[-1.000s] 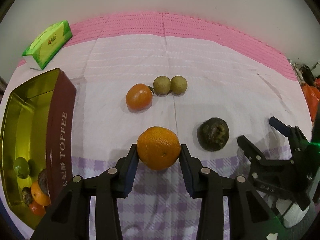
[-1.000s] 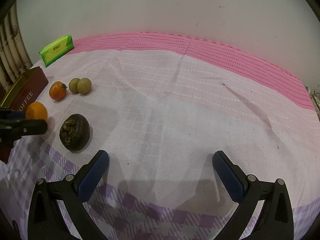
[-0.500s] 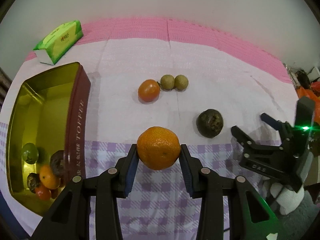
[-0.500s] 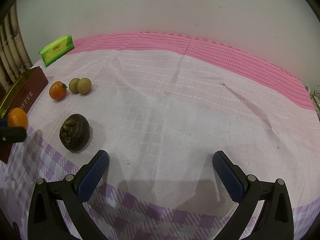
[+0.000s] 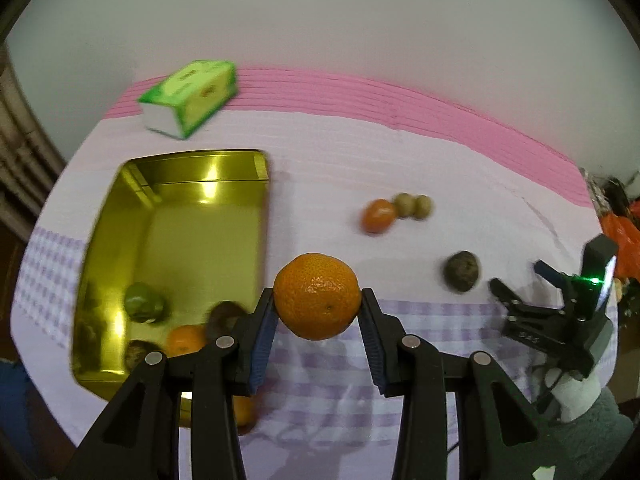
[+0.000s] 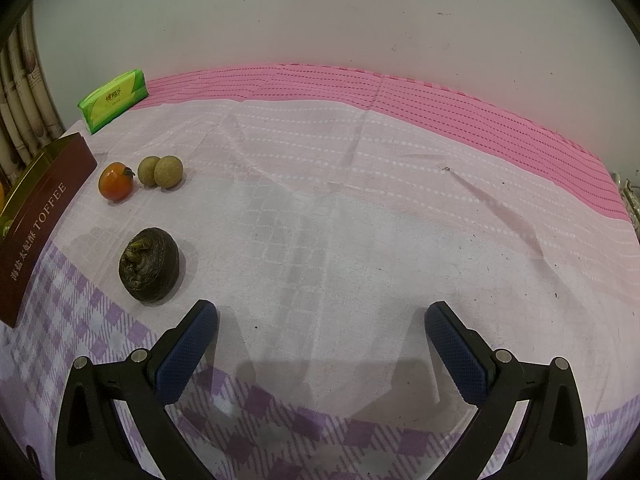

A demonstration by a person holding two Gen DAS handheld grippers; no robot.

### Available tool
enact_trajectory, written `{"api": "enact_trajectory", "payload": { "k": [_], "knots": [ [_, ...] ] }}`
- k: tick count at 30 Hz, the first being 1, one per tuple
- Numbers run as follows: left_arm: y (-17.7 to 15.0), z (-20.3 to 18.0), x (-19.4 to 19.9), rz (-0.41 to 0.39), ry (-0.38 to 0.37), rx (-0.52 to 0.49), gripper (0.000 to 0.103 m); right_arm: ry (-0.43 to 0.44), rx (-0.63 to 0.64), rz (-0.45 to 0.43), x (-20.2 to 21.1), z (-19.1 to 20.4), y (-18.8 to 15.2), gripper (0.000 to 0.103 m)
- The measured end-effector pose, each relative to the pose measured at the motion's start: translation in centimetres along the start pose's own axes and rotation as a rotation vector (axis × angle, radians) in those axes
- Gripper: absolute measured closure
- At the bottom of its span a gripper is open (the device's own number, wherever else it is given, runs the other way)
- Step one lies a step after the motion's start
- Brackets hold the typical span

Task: Organize fruits
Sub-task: 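Lift the orange with the left gripper toward the gold tray, then lower the orange into the gold tray and open the left gripper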

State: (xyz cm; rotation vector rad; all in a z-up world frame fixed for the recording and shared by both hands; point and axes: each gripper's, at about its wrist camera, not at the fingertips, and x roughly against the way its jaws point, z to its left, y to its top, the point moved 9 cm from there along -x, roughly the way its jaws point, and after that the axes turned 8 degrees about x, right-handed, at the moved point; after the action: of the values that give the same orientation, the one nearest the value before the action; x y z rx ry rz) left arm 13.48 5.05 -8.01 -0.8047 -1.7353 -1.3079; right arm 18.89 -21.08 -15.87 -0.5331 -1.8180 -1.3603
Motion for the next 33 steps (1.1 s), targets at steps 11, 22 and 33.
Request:
{"api": "enact_trajectory", "payload": {
  "k": [11, 22, 33],
  "knots": [
    [0.2, 9.2, 0.8, 0.007, 0.122, 0.108, 0.066, 0.0, 0.0, 0.0, 0.0, 0.0, 0.0, 0.0],
    [-1.5, 12.4, -0.3, 0.052, 0.159, 0.13, 0.066, 0.001, 0.0, 0.0, 0.0, 0.0, 0.0, 0.0],
    [-2.8, 13.7, -1.3, 0.095, 0.169, 0.154, 0.066, 0.001, -0.001, 0.0, 0.0, 0.0, 0.1, 0.0]
  ]
}}
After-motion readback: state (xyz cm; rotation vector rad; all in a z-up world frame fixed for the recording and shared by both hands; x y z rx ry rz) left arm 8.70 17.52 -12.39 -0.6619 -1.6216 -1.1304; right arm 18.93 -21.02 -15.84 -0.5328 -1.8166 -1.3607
